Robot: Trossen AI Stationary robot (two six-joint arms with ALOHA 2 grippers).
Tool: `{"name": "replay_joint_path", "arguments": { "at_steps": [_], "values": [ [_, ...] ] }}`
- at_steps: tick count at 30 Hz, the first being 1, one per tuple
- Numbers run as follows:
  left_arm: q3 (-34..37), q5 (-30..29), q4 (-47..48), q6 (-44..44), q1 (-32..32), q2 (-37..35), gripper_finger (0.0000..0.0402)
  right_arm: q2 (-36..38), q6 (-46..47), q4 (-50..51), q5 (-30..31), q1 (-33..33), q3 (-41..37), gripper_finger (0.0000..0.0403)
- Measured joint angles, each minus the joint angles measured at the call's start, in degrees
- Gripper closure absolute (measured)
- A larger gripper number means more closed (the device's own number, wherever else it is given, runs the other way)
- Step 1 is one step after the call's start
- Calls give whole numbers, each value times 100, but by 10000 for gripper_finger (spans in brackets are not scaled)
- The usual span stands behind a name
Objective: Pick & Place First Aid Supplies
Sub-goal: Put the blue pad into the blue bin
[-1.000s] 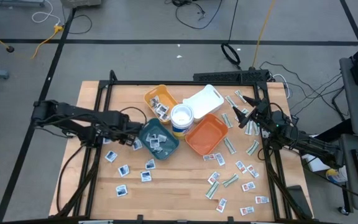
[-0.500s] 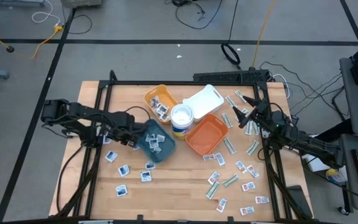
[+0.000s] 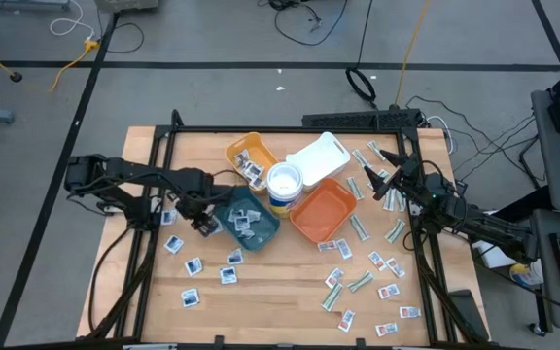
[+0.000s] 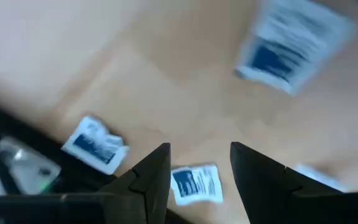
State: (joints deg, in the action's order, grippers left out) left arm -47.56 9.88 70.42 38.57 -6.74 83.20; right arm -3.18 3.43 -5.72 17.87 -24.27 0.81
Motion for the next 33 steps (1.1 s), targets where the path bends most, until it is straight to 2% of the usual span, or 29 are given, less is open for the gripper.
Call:
{"name": "replay_joint_path", "arguments": {
  "at_steps": [4,6,10,13,19,27,33],
  "values": [
    [1,1035,54,-1084,0,2,229,0,-1,0,0,0,1,26],
    [2,1211,135,-1255,7,2,229,0,0,0,0,-2,-1,26],
    [171,569,357,-1286,122,0,229,0,1,0,0,-1,0,26],
    [366,303,330,-1378,330,0,229,0,-1,0,0,-2,0,26],
    [633,-484,125,-560,613,2,229,0,-1,0,0,-2,-1,26],
    [763,-967,-22,879,719,4,229,0,0,0,0,-2,-1,26],
    [920,-1192,-196,848,719,4,229,0,-1,0,0,0,-1,26]
  ]
}}
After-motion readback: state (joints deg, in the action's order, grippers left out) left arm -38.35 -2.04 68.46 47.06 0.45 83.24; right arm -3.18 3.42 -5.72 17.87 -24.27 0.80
